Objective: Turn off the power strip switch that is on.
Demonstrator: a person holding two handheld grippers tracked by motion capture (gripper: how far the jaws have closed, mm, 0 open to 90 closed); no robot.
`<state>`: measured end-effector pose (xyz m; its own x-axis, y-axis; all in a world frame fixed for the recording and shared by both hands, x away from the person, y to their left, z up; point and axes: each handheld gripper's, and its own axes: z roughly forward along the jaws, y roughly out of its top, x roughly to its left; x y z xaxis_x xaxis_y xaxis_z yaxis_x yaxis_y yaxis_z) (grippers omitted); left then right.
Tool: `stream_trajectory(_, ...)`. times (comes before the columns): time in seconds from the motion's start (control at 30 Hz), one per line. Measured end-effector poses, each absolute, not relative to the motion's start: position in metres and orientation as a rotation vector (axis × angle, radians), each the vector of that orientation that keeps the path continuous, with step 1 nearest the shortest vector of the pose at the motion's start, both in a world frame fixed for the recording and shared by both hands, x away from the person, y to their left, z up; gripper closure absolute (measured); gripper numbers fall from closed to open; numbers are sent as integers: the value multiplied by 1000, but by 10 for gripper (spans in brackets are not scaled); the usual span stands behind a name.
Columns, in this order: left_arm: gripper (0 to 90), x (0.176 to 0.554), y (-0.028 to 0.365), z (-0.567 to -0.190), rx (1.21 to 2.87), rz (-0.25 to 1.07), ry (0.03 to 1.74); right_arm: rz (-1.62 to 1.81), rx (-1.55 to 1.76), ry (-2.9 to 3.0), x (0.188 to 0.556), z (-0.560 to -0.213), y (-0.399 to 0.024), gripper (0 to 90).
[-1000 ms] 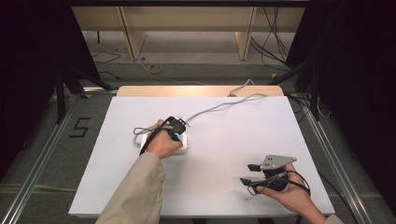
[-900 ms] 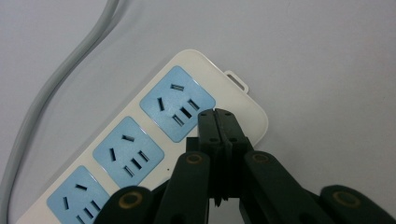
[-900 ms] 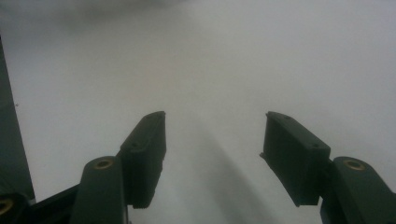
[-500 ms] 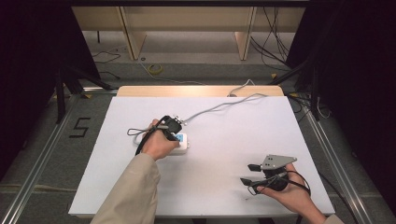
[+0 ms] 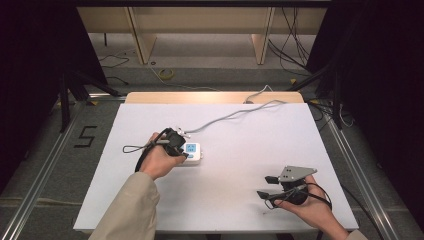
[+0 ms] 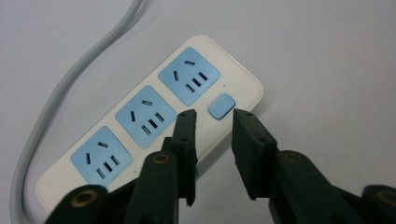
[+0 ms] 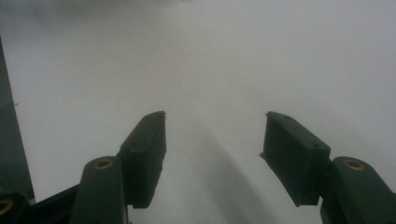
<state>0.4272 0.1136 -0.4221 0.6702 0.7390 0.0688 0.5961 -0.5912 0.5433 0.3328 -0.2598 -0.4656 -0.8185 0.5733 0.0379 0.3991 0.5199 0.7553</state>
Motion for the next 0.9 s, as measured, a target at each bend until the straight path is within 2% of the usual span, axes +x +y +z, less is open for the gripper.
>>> stream_trajectory(0.13, 599, 419, 119, -421, 2382, 388, 1022, 1182, 828, 2543, 333, -466, -259, 402)
stream_trajectory(0.27, 476, 412, 123, -421, 2340, 389, 991, 1180, 828, 2544, 333, -466, -259, 401)
stream_trajectory(0.5, 359, 397, 132, -429, 2295, 392, 916, 1180, 832, 2543, 333, -466, -260, 402)
stream_trajectory(0.9, 283, 366, 150, -443, 2272, 432, 878, 1179, 835, 2541, 332, -466, -260, 401)
